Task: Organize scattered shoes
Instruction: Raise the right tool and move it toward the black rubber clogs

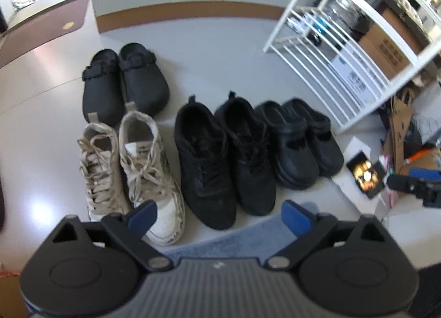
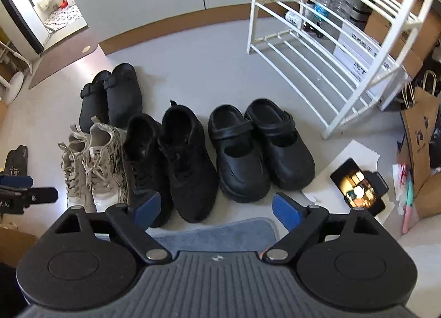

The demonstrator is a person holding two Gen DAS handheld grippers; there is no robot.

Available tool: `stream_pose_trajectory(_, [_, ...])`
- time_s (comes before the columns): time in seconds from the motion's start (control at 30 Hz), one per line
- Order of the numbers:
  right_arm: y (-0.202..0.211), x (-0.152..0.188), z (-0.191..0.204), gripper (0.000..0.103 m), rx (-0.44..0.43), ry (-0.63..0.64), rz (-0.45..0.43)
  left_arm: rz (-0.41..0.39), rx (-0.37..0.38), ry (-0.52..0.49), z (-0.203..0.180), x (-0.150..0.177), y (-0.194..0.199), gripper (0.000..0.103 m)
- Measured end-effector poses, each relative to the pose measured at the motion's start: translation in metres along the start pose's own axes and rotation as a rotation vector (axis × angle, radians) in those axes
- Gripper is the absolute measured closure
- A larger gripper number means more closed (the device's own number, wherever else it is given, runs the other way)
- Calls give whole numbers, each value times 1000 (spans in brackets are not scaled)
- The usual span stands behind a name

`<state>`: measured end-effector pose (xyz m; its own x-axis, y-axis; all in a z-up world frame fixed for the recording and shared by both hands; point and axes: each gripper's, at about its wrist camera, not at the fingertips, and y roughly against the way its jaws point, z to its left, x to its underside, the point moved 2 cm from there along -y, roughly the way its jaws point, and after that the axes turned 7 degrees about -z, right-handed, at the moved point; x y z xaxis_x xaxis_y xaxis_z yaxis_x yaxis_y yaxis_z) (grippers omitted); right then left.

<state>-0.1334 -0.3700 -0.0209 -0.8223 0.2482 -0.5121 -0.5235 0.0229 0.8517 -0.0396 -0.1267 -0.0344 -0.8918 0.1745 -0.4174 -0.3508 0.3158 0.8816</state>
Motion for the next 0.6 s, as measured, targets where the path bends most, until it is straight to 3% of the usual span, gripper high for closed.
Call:
stream_pose_trajectory(0.17, [-20, -4, -6, 11, 66, 30, 27, 20, -15, 21, 9, -4, 1, 5])
stream_pose_trajectory(0.6, [-12, -12, 16, 11, -5, 108, -25, -37, -53, -17, 7, -20, 29, 5])
